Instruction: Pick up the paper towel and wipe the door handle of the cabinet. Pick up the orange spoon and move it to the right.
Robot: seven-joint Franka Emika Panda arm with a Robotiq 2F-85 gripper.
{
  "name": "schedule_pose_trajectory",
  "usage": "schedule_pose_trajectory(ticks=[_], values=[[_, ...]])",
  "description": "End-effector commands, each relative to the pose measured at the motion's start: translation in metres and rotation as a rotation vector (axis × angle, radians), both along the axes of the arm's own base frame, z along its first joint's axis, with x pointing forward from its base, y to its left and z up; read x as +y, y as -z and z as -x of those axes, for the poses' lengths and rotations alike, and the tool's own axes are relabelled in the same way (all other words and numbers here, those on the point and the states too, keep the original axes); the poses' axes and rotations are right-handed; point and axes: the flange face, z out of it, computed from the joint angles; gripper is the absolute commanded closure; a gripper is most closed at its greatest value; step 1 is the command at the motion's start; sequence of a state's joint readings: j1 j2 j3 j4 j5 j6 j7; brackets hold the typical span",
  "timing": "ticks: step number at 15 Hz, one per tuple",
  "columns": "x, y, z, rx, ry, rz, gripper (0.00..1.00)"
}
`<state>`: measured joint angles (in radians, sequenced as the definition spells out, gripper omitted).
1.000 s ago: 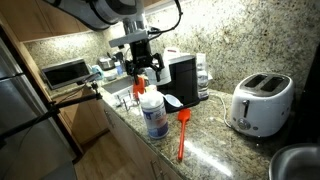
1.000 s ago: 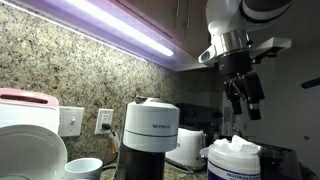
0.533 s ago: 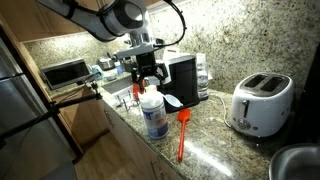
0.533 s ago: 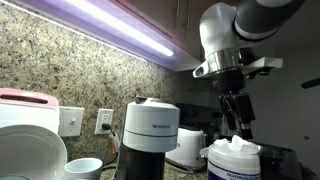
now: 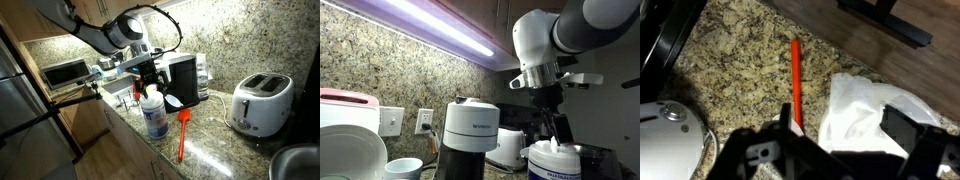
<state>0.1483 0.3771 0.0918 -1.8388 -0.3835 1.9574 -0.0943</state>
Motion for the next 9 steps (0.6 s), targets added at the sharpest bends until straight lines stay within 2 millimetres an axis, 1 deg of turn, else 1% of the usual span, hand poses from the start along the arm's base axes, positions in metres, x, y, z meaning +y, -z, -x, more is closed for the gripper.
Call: schedule_pose_trajectory(ticks=[1,3,8,9], values=[[0.006,-0.002,-0.005,-0.037,0.014,0.048,0.42],[0.010,-0.006,-0.005,-0.052,0.017,0.066,0.58],[0.021,-0.025,-0.005,-0.083,0.029,0.056,0.95],[0.022,-0.030,-0.005,-0.090,0.036,0.050,0.99]])
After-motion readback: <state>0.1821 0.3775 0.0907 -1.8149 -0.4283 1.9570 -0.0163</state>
